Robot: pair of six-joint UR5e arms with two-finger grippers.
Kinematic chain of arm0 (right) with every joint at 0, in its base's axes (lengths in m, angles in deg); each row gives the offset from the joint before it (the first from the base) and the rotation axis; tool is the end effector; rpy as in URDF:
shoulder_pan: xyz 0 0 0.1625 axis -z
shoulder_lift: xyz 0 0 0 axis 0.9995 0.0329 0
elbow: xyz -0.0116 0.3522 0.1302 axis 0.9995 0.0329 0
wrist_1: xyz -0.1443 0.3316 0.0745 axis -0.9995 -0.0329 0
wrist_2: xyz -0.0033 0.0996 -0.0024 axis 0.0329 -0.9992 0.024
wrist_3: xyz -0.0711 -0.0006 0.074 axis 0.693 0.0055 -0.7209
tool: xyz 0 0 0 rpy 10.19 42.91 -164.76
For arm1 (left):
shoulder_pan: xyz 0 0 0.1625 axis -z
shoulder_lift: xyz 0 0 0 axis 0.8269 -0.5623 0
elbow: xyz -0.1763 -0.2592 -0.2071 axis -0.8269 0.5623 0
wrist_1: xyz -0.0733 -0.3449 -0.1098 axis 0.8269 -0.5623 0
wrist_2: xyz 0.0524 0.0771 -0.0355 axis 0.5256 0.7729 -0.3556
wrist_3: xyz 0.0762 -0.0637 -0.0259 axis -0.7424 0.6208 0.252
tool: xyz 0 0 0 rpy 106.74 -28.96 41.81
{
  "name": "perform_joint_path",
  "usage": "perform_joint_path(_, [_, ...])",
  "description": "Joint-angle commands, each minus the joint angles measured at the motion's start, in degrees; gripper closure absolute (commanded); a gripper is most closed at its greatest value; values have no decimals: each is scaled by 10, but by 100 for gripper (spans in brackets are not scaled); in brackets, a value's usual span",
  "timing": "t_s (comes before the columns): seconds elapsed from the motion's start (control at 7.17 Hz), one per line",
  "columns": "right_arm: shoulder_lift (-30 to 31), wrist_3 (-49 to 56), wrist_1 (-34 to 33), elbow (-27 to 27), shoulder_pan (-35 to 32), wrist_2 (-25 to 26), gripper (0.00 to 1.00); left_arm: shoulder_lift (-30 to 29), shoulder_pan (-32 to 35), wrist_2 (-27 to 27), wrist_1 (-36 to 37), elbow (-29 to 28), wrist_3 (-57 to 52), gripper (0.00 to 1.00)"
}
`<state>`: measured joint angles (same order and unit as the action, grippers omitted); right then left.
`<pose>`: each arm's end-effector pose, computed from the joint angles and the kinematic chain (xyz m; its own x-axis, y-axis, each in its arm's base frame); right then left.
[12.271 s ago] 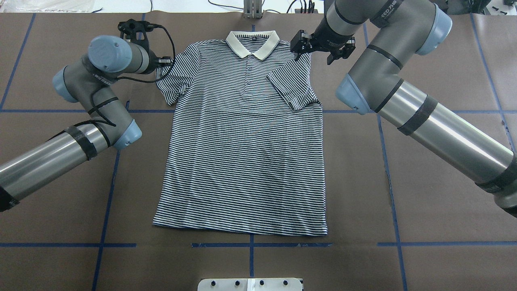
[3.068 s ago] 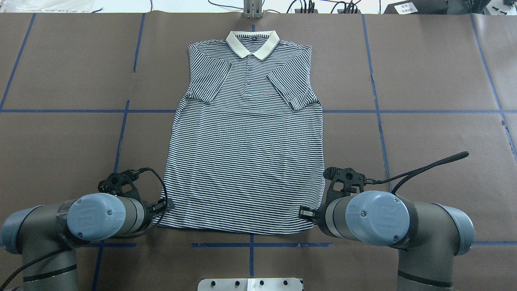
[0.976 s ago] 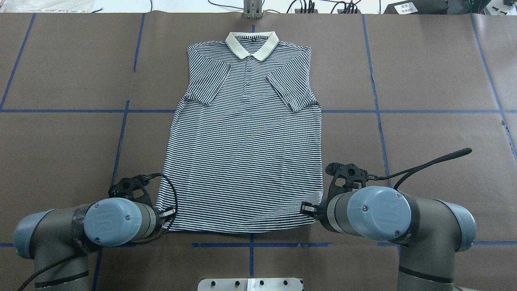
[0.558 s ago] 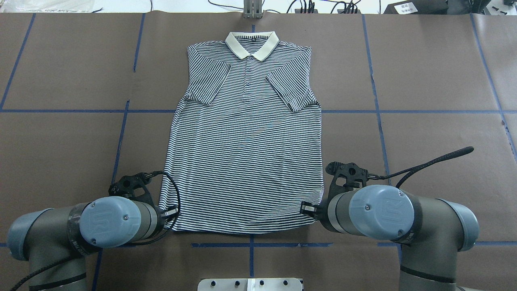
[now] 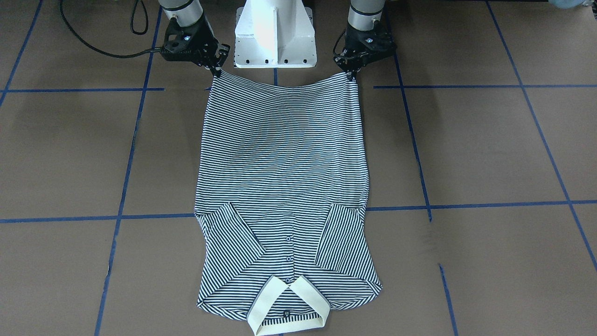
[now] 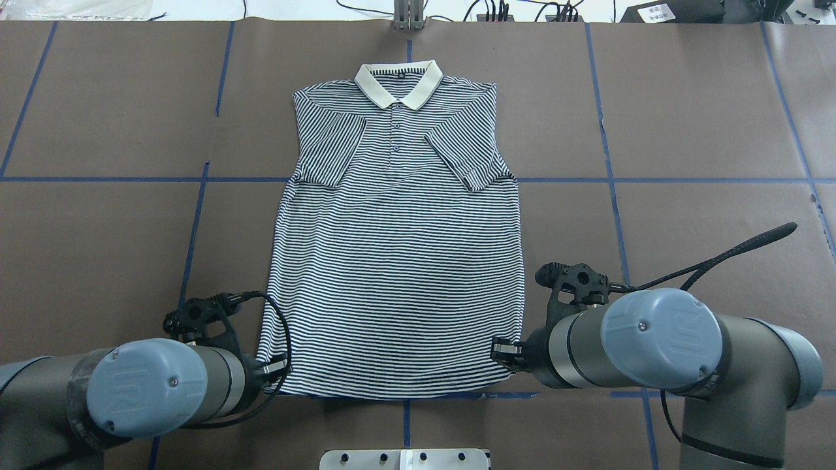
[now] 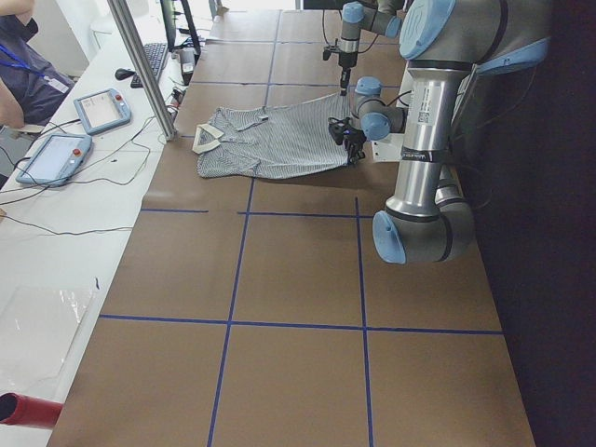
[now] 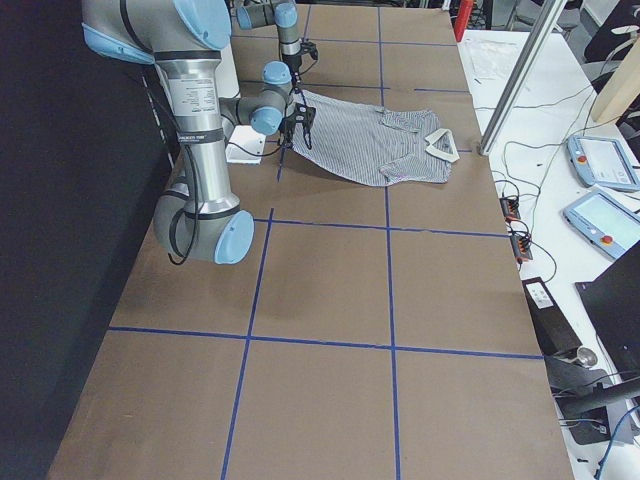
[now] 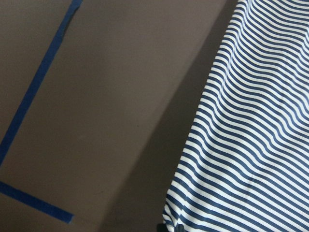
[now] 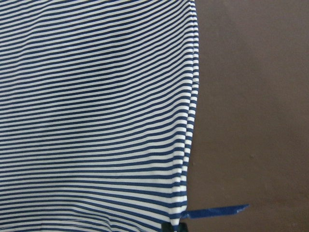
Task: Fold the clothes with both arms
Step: 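Lift the hem with both grippers and fold it toward the collar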
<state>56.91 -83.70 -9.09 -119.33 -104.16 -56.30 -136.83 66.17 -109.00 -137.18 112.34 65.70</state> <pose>-0.3963 -0.2297 0.2419 0.5504 0.2024 0.8100 -0.1249 0.9792 -0.1598 0.4183 -0.2061 0.2584 0.6148 -0.3603 -0.7016 0.2966 0.9299 -0.2175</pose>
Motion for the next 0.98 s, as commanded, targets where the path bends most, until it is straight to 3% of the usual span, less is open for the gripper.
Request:
perform_joint_path(0.0, [69,0,-2,-86,23,-31,100,4,-54,-4,28,72,3,100])
perform_joint_path(0.28, [91,0,-1,-107,32,-32,100,5,-57,-26,110,142,-1,100])
perform_joint_path(0.56, [46,26,2,-87,-5,-35,100,-2,-40,-33,111,132,-8,100])
perform_joint_path(0.84, [-5,110,4,-38,-80,-37,100,-42,48,-32,110,98,-54,100])
